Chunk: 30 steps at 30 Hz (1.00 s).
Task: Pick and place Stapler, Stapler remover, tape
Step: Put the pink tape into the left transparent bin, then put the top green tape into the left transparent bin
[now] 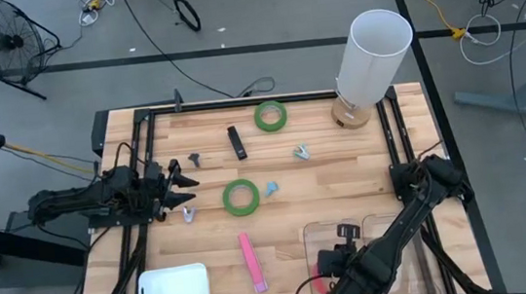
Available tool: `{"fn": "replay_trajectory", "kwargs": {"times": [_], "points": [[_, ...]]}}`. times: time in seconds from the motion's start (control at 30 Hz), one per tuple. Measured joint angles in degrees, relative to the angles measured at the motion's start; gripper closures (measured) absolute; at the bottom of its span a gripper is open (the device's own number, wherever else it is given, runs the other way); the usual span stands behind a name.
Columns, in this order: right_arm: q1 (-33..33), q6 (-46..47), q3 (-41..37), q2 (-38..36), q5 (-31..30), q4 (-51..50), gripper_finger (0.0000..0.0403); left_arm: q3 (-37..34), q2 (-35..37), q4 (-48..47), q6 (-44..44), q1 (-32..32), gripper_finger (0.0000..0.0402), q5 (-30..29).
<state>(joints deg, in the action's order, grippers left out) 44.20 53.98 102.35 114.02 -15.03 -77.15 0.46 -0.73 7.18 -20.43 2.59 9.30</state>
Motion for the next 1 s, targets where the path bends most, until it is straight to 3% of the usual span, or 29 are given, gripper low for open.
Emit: {"fn": "replay_trajectory", "kwargs": {"times": [0.5, 0.8, 1.0], "points": [[0.45, 2.75, -2.35, 0.0, -0.59, -1.6, 0.035, 0.01, 0.0, -0.22, 0.1, 0.0, 0.0207, -0.02], [0.43, 4.72, -2.35, 0.0, -0.61, -1.8, 0.0191, -0.01, 0.0, -0.22, 0.09, 0.0, 0.0207, 0.0], [0.43, 5.57, -2.35, 0.0, -1.63, -3.46, 0.0153, 0.0, 0.0, -0.22, 0.07, 0.0, 0.0207, 0.0]]}}
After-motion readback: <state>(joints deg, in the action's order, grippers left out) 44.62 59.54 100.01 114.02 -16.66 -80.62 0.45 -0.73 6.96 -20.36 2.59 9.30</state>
